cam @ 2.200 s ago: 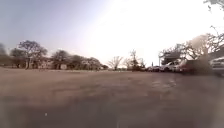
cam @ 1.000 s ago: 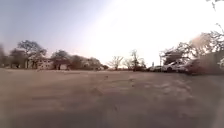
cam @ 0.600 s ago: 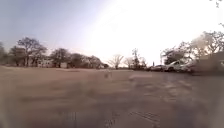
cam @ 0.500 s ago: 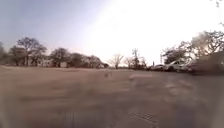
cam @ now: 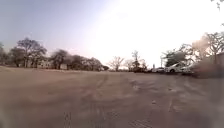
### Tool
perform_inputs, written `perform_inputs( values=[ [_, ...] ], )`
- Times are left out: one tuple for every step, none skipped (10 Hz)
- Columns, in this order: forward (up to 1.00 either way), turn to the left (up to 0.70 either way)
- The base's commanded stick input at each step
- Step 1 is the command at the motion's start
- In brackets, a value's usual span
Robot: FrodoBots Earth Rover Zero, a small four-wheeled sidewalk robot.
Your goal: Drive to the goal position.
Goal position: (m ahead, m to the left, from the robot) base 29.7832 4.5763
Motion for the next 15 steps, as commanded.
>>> perform_inputs(
  values=[
    [0.70, 0.02],
    [0.70, 0.00],
    [0.70, 0.00],
    [0.70, 0.00],
    [0.70, 0.00],
    [0.70, 0.00],
    [0.70, 0.00],
    [0.70, 0.00],
    [0.70, 0.00],
    [0.70, 0.00],
    [0.70, 0.00],
    [0.70, 0.00],
    [0.70, 0.00],
    [0.70, 0.00],
    [0.70, 0.00]
  ],
)
